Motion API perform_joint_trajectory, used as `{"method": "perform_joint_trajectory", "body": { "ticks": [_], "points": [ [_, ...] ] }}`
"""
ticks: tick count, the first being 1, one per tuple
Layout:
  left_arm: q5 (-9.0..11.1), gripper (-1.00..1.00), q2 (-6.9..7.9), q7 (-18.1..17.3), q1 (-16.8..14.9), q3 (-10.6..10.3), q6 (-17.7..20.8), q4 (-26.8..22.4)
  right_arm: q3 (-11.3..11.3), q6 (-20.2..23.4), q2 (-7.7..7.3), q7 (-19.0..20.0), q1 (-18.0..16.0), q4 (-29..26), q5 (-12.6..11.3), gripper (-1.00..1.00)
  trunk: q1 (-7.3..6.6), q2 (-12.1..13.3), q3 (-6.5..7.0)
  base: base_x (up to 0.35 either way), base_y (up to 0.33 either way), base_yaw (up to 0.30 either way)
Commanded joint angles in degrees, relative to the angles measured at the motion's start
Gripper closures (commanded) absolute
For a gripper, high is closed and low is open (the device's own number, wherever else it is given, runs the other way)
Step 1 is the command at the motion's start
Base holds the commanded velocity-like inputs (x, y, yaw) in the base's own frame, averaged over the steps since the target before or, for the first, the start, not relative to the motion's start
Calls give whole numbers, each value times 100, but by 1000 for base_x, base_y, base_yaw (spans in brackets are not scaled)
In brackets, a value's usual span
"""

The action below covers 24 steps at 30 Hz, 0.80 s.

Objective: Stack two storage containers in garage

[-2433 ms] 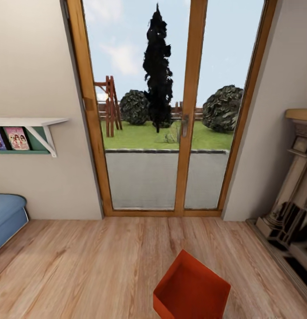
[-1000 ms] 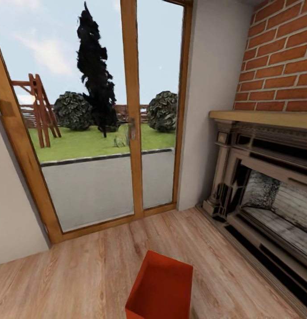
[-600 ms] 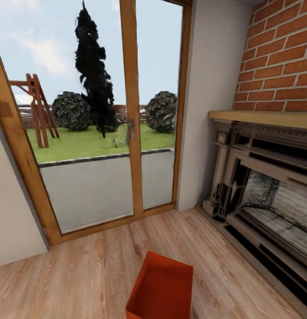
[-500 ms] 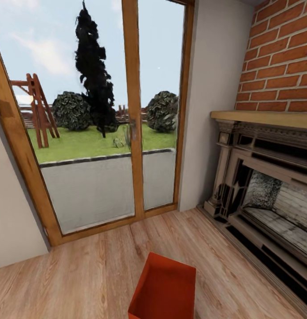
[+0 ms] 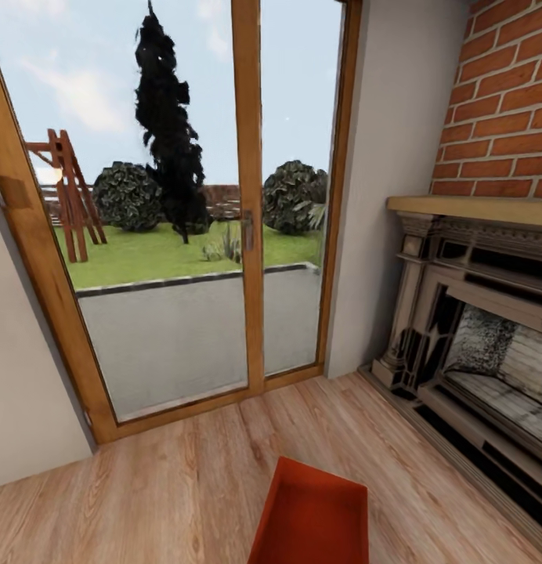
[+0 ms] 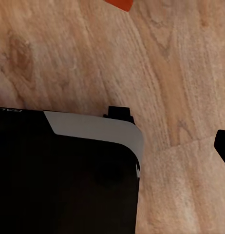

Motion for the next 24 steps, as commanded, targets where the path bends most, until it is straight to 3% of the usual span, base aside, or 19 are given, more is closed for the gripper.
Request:
{"method": "perform_joint_trajectory", "body": {
  "ticks": [1,11,24],
  "points": [
    [37,-100,0,14,-3,-37,-15,2,41,-34,-1,16,-8,17,-20,-100,0,-4,-6,29,28,0],
    [37,-100,-1,17,-3,-37,-19,2,41,-49,-4,16,-8,17,-26,-100,0,-4,-6,5,5,-17],
    [37,-100,0,15,-3,-37,-19,2,41,-21,-1,16,-8,17,-29,-100,0,-4,-6,0,0,-240]
  ]
}}
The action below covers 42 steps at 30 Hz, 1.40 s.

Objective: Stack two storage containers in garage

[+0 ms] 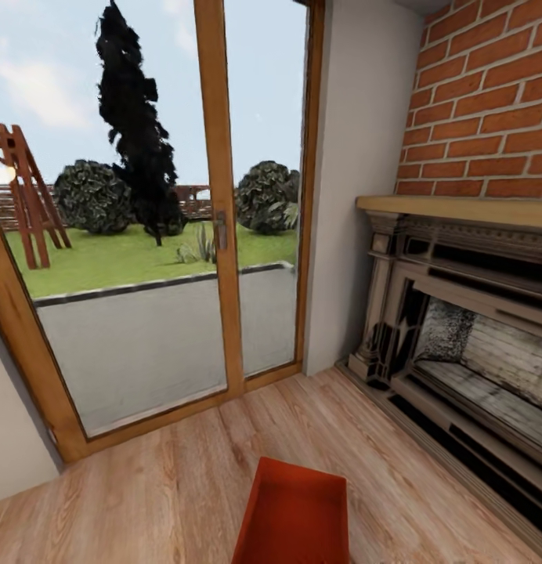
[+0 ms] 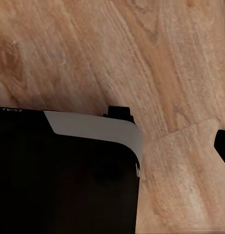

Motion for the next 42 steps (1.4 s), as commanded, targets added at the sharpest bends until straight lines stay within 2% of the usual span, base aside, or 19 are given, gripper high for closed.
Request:
{"method": "perform_joint_trajectory", "body": {
  "ticks": [1,16,34,42],
  "points": [
    [38,-100,0,15,-2,-37,-14,0,42,-31,0,17,-8,17,-21,-100,0,-4,-6,0,0,-265],
    [38,-100,4,15,-3,-37,-14,0,42,-32,0,17,-8,17,-21,-100,0,-4,-6,0,0,-245],
    [38,-100,4,16,-2,-37,-14,0,48,-35,-9,9,-8,17,-12,-100,0,-4,-6,0,4,-17],
    [39,-100,0,16,-3,-37,-14,0,48,-40,-9,8,-8,17,-12,-100,0,-4,-6,0,225,0]
  ]
}}
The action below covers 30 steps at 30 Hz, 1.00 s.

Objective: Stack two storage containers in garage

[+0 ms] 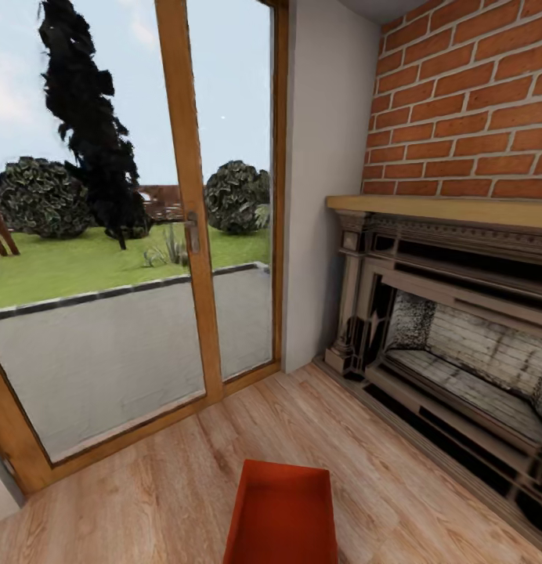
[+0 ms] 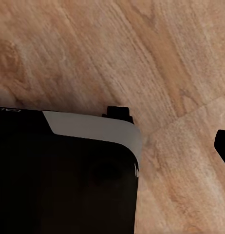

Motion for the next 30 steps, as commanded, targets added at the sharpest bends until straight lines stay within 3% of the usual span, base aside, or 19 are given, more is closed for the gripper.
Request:
{"method": "perform_joint_trajectory", "body": {
  "ticks": [1,11,23,30],
  "points": [
    [37,-100,-1,12,-2,-37,-13,1,41,-33,-1,14,-8,17,-20,-100,0,-4,-6,0,303,0],
    [36,-100,-1,11,-2,-36,-13,1,36,-34,14,14,-8,17,-20,-100,0,-4,-6,0,280,-71],
    [36,-100,-1,12,-3,-37,-13,1,36,-33,9,17,-8,17,-20,-100,0,-4,-6,0,24,-235],
    [38,-100,1,8,-1,-37,-13,1,36,-33,8,22,-8,17,-20,-100,0,-4,-6,0,-11,-44]
  ]
}}
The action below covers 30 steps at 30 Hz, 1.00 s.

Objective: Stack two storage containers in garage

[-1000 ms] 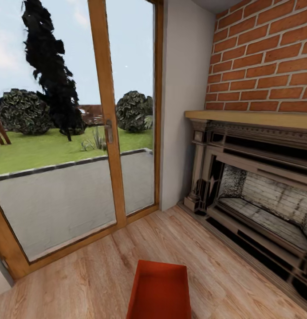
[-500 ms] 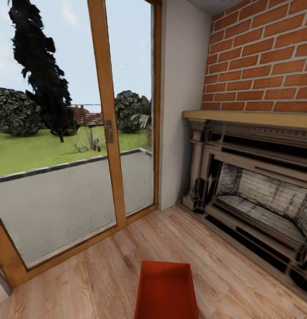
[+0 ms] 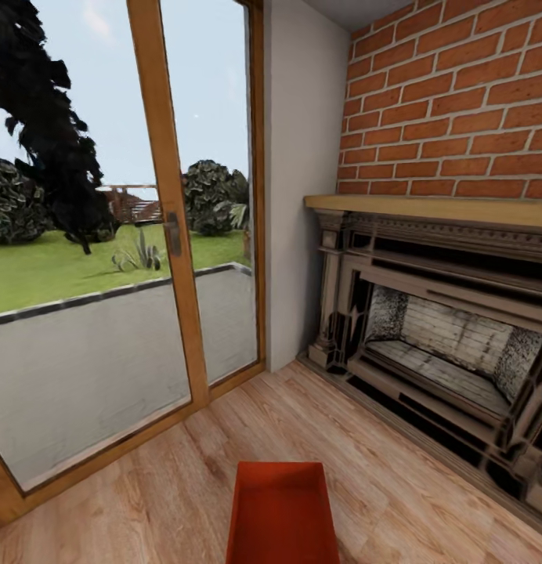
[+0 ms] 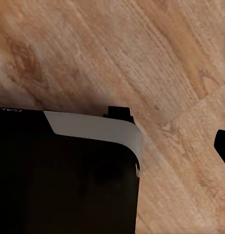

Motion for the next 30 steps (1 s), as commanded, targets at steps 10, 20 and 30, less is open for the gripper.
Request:
{"method": "perform_joint_trajectory", "body": {
  "ticks": [10,20,30],
  "points": [
    [44,-100,7,11,-5,-38,-15,2,43,-33,-1,18,-8,17,-20,-100,0,-4,-6,13,-217,-1],
    [43,-100,2,22,-5,-32,-15,2,48,-33,-1,18,-8,17,-20,-100,0,-4,-6,16,-32,0],
    [44,-100,13,17,-6,-37,-15,2,50,-33,-1,18,-8,17,-20,-100,0,-4,-6,30,-1,0]
  ]
}}
